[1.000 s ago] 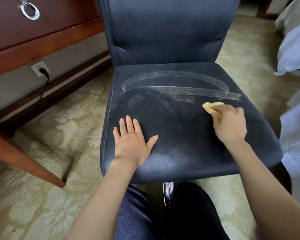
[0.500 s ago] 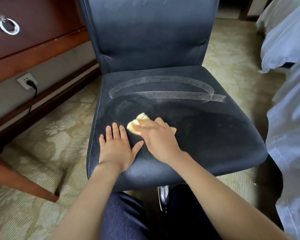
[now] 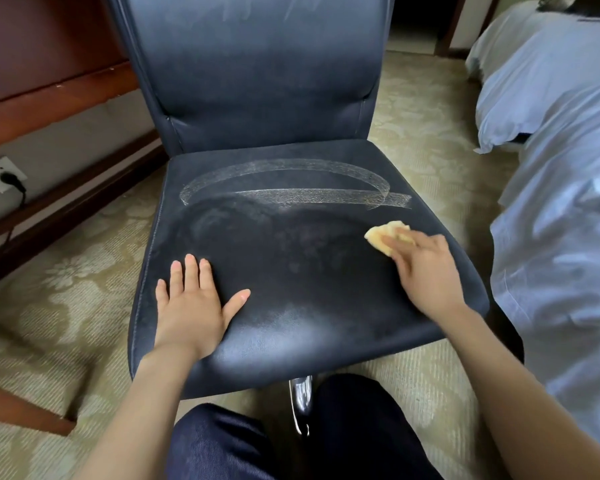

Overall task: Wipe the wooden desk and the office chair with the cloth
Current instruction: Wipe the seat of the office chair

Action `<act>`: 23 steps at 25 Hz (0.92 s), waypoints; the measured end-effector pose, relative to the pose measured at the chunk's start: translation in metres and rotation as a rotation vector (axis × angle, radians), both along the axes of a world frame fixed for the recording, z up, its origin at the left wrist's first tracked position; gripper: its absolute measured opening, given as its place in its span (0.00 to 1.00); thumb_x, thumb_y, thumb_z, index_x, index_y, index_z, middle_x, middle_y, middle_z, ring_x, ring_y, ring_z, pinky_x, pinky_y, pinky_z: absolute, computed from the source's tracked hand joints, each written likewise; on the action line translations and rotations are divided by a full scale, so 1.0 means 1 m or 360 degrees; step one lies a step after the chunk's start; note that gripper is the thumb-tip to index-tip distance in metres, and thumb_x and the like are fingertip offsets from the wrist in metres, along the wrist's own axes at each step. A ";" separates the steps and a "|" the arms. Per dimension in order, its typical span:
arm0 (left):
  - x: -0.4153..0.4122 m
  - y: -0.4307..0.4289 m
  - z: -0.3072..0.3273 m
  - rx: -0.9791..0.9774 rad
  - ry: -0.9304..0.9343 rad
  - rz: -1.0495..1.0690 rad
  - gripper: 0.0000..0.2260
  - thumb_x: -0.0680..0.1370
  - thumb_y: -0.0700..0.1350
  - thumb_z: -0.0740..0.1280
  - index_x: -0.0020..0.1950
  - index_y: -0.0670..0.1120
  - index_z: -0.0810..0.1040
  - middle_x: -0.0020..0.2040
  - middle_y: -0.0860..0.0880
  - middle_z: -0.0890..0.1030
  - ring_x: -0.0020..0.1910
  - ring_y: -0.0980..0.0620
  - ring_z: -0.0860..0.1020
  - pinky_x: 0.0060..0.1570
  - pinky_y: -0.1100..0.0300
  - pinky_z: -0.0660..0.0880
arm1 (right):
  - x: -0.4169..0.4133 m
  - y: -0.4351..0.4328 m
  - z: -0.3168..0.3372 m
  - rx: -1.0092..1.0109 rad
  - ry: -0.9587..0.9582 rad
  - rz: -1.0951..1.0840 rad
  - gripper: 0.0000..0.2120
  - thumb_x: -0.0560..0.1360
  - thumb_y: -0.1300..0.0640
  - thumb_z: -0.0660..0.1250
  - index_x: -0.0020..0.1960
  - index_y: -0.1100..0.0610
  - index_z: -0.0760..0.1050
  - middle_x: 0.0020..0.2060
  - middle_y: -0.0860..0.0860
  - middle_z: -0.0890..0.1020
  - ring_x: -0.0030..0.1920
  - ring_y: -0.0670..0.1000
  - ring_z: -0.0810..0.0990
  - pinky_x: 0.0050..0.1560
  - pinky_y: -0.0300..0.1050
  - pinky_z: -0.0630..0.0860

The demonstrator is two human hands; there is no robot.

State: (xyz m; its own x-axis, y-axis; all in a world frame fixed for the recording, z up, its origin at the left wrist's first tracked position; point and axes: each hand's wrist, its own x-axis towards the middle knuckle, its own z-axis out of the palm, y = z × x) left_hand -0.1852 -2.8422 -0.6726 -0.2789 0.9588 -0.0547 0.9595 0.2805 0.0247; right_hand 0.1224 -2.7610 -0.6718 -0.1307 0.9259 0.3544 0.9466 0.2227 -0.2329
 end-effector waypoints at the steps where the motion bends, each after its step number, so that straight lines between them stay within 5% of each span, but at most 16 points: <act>1: 0.000 -0.001 -0.002 0.0056 0.0003 -0.0001 0.38 0.76 0.66 0.46 0.77 0.42 0.46 0.78 0.43 0.46 0.77 0.43 0.44 0.73 0.46 0.45 | 0.005 0.016 0.000 -0.0033 -0.0051 -0.0099 0.16 0.79 0.60 0.60 0.65 0.52 0.76 0.63 0.56 0.76 0.55 0.61 0.72 0.58 0.50 0.66; 8: 0.003 -0.005 -0.011 0.0285 -0.0080 0.0029 0.45 0.67 0.70 0.36 0.78 0.45 0.47 0.79 0.47 0.46 0.77 0.48 0.43 0.73 0.50 0.43 | -0.055 0.077 0.012 -0.0172 -0.0165 -0.0324 0.18 0.77 0.64 0.56 0.63 0.55 0.76 0.61 0.57 0.75 0.60 0.61 0.67 0.57 0.52 0.65; 17: -0.005 -0.001 -0.016 0.0278 -0.0171 0.0060 0.35 0.76 0.66 0.45 0.78 0.48 0.45 0.78 0.50 0.43 0.76 0.51 0.40 0.73 0.52 0.40 | -0.151 0.003 0.005 0.0025 -0.0241 0.0454 0.19 0.77 0.64 0.56 0.65 0.52 0.72 0.63 0.52 0.72 0.51 0.55 0.67 0.46 0.47 0.59; 23: -0.005 -0.001 -0.017 0.0335 -0.0153 0.0069 0.36 0.76 0.67 0.45 0.78 0.48 0.46 0.79 0.50 0.45 0.77 0.50 0.41 0.73 0.52 0.40 | -0.085 -0.069 -0.015 0.0320 0.0136 0.0754 0.20 0.67 0.69 0.73 0.56 0.53 0.82 0.52 0.50 0.82 0.39 0.58 0.73 0.39 0.53 0.74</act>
